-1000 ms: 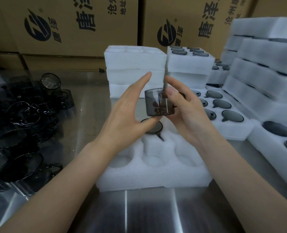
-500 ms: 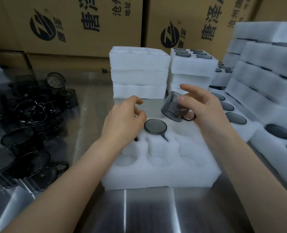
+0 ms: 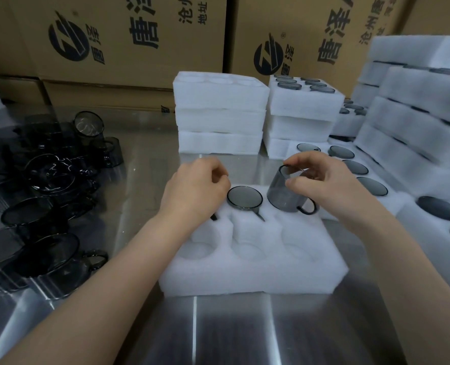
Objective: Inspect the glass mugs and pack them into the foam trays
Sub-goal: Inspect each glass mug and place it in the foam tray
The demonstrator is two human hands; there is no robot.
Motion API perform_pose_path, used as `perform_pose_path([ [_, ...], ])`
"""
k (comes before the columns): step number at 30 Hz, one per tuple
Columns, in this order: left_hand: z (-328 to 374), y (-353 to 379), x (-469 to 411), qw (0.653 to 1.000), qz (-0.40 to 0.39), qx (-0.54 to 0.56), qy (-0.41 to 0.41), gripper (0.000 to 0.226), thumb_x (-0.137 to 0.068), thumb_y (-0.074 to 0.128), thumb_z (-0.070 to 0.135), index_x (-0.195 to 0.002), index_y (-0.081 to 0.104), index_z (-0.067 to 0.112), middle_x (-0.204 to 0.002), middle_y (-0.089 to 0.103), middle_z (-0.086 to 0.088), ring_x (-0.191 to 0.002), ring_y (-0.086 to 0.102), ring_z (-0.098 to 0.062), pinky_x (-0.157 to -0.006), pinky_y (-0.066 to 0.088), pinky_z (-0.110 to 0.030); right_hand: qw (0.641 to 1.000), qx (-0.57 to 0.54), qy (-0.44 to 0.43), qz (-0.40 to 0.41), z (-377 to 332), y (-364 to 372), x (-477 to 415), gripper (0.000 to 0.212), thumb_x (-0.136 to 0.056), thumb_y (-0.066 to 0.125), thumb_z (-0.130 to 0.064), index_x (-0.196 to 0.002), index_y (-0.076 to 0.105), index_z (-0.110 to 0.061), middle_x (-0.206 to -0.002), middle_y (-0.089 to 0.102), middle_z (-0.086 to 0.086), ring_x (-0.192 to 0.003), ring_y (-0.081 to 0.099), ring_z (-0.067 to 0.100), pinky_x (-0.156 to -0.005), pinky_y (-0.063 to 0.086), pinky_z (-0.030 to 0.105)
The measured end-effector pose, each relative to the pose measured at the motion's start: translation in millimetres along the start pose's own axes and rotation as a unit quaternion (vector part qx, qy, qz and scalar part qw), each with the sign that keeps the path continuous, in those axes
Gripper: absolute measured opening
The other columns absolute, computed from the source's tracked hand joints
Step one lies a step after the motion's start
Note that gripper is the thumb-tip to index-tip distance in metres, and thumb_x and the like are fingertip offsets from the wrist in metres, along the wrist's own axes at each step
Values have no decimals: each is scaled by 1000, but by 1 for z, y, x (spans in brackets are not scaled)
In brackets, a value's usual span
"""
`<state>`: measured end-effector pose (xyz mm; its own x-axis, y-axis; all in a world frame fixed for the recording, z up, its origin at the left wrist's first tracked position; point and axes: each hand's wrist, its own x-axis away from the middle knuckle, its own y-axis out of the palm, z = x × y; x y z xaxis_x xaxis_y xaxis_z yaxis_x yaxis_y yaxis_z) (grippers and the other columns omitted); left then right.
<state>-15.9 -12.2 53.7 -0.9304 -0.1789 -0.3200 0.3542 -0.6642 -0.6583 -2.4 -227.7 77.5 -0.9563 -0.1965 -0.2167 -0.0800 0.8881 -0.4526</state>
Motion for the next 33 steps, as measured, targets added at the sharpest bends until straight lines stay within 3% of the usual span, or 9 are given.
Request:
perform_pose_path([
  [6,0,0,0,1000,-3,-5,1,15,-85,55,22,-78,63,33,-83,68,9,-87,64,-23,-82,54,-40,999,38,-7,-7,2,-1,0,36,-60,58,-31,-95,66,-37,-92,64,-15,-67,53,3,-68,45,22],
  [9,0,0,0,1000,-3,-10,4,16,-85,55,22,-76,62,33,-80,67,11,-85,64,-22,-80,54,-40,998,62,-19,-19,-2,3,2,32,-59,57,-32,-88,67,-41,-94,59,-13,-59,49,-2,-55,42,14],
  [12,0,0,0,1000,-2,-9,4,17,-85,55,22,-75,62,33,-78,66,13,-83,64,-21,-80,54,-40,995,84,-19,-45,-4,8,4,31,-60,55,-33,-89,62,-42,-102,54,-7,-68,49,-6,-51,44,13],
  [14,0,0,0,1000,-4,-10,4,17,-86,55,22,-75,62,33,-79,66,12,-84,64,-21,-80,54,-40,992,100,-11,-75,-4,11,5,28,-66,54,-35,-92,56,-42,-106,51,-13,-74,47,-10,-67,43,16],
  [16,0,1,-1,1000,-6,-12,4,16,-86,55,22,-77,64,32,-81,67,11,-85,64,-21,-80,54,-40,985,138,-2,-106,-3,11,5,22,-73,51,-37,-94,51,-44,-106,47,-25,-83,43,-12,-84,35,28],
  [18,0,1,-1,1000,-6,-14,4,15,-86,55,22,-80,66,30,-82,68,9,-85,64,-21,-80,54,-40,975,183,8,-127,-2,12,3,25,-72,44,-41,-96,48,-46,-107,44,-31,-92,40,-18,-89,28,31],
  [23,0,1,-1,1000,-12,-17,0,15,-86,54,23,-80,67,29,-81,68,9,-84,65,-21,-80,55,-40,929,320,5,-183,4,14,0,48,-98,35,-28,-146,33,-37,-150,31,-15,-140,19,2,-98,9,22],
  [28,-1,2,-1,999,-18,-30,4,16,-85,53,23,-81,68,27,-79,68,9,-81,66,-19,-78,55,-39,893,397,14,-212,5,19,0,56,-101,22,-32,-155,10,-32,-162,9,-13,-146,2,2,-114,0,27],
  [33,0,2,-1,998,-26,-56,13,16,-87,52,24,-83,68,26,-78,69,9,-75,67,-15,-76,56,-37,889,411,18,-201,5,21,0,57,-100,19,-33,-156,6,-31,-163,3,-12,-148,-3,3,-119,-3,31],
])
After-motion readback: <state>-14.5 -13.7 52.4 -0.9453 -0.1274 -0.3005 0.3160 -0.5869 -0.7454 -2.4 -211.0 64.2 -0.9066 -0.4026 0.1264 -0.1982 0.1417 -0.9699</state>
